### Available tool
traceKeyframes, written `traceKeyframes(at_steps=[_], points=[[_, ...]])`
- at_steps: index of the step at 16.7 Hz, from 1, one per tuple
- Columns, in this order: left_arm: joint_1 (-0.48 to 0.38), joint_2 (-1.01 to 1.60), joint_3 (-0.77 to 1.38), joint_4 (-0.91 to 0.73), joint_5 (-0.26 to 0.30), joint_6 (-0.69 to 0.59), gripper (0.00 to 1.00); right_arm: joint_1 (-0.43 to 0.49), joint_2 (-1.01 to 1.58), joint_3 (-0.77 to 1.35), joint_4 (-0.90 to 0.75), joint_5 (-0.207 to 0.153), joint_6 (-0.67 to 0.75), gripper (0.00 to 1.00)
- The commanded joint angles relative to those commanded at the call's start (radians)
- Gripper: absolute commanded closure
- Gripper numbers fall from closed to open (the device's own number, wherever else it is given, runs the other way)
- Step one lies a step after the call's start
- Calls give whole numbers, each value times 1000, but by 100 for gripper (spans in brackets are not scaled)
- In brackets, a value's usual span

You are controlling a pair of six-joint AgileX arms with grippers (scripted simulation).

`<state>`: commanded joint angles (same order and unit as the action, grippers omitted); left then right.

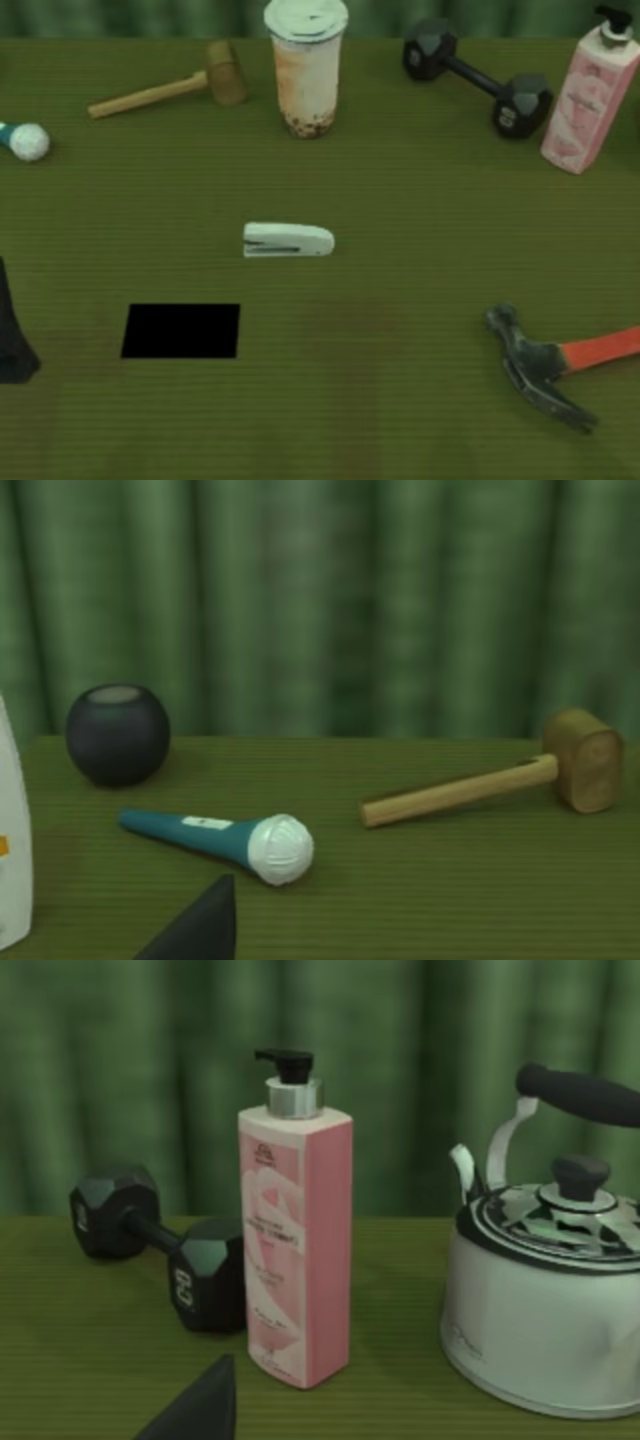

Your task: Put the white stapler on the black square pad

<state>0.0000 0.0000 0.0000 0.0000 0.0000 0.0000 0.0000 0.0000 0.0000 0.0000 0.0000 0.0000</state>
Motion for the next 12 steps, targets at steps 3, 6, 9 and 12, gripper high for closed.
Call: traceKeyframes(at_steps=[3,6,9,12], points=[[-3,9,9,-8,1,3,0,0,0,0,0,0,0,0],[-32,96,94,-78,12,36,0,0,0,0,0,0,0,0],[-81,269,255,-213,24,103,0,0,0,0,0,0,0,0],[-141,510,467,-397,33,197,0,0,0,0,0,0,0,0]])
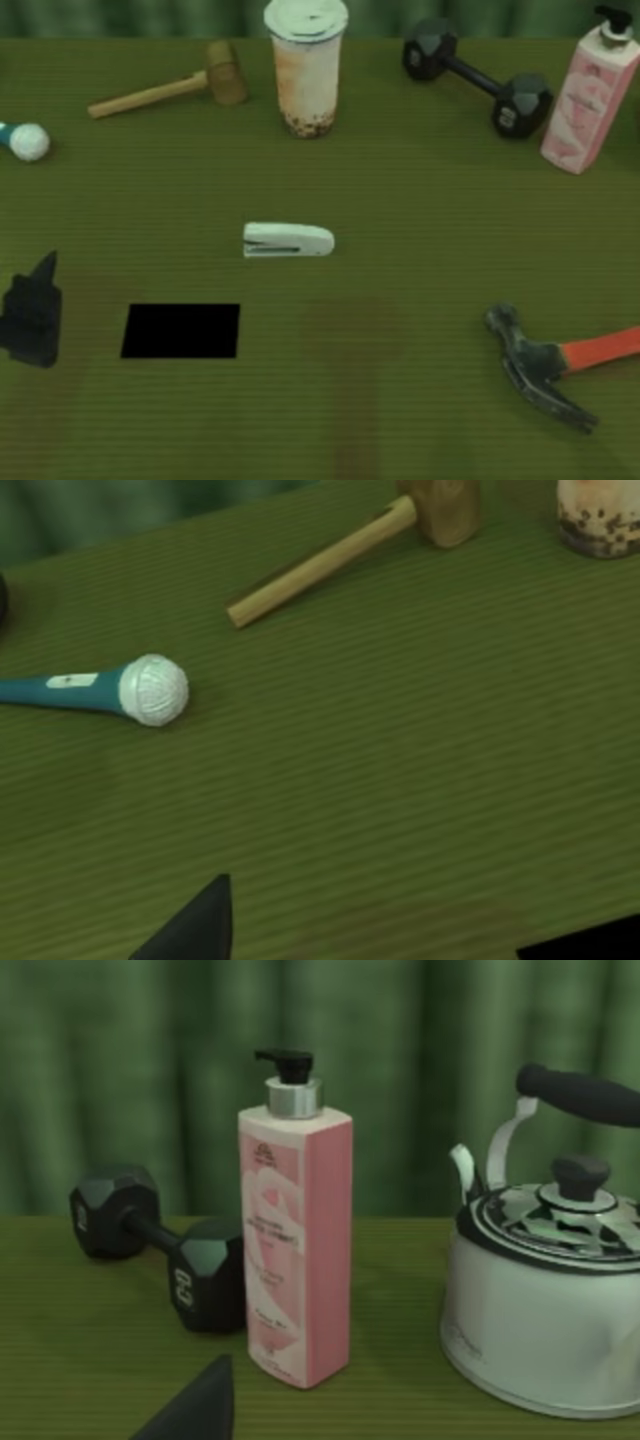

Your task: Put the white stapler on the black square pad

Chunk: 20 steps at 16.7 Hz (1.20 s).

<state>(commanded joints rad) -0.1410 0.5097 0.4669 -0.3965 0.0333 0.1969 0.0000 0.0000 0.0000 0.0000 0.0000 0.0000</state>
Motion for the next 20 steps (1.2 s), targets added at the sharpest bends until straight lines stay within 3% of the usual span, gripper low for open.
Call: traceKeyframes(at_steps=[12,20], points=[[-263,1260,1089,-828,-12,516,0,0,0,0,0,0,0,0],[-371,1816,1740,-1066,-29,783,0,0,0,0,0,0,0,0]])
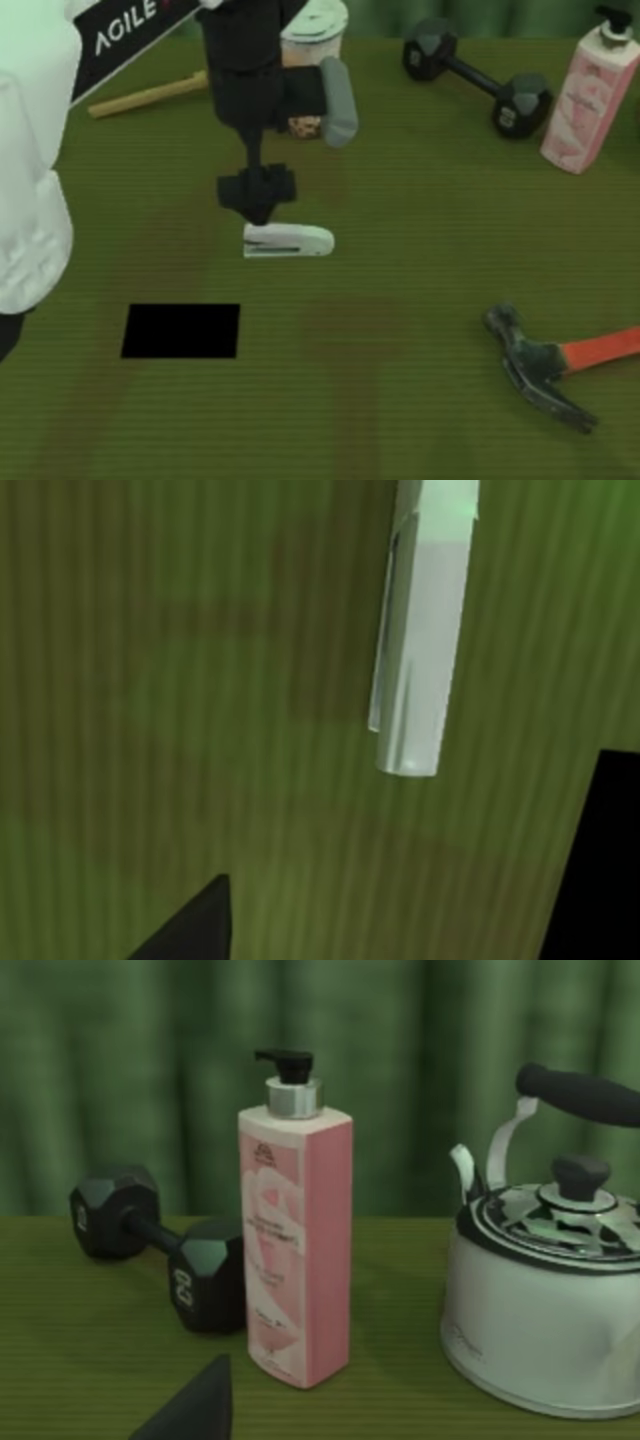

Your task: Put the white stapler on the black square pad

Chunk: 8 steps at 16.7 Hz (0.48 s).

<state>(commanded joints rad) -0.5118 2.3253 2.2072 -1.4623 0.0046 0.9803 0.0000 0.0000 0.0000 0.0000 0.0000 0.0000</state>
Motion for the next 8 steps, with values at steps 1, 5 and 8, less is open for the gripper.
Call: traceKeyframes(at_steps=[1,5,8], points=[[-6,34,46,-8,-1,19,0,0,0,0,0,0,0,0],[-16,88,122,-17,-4,50,0,0,0,0,0,0,0,0],[-16,88,122,-17,-4,50,0,0,0,0,0,0,0,0]])
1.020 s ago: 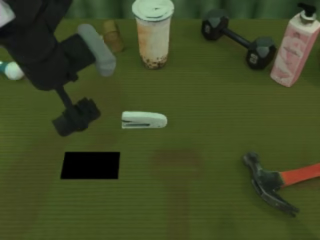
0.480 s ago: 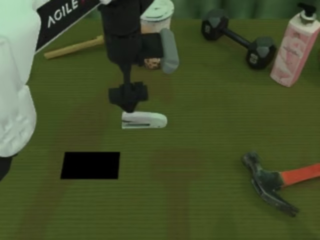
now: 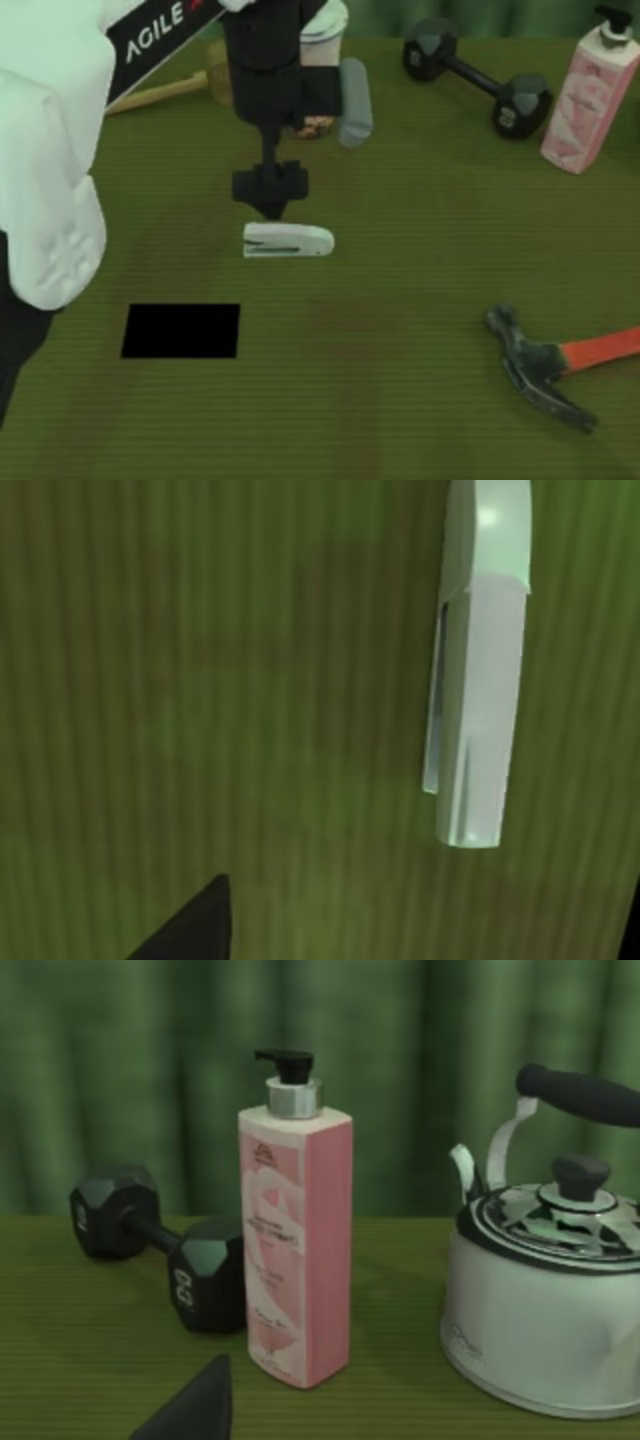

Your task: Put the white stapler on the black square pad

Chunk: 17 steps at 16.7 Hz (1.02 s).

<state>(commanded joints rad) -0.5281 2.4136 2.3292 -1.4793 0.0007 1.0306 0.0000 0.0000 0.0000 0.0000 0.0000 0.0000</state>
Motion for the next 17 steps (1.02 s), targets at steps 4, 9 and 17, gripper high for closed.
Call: traceKeyframes(at_steps=[4,9,17], points=[[3,-1,-42,41,0,2,0,0,0,0,0,0,0,0],[3,13,-257,276,0,2,0,0,0,0,0,0,0,0],[3,23,-356,379,0,3,0,0,0,0,0,0,0,0]])
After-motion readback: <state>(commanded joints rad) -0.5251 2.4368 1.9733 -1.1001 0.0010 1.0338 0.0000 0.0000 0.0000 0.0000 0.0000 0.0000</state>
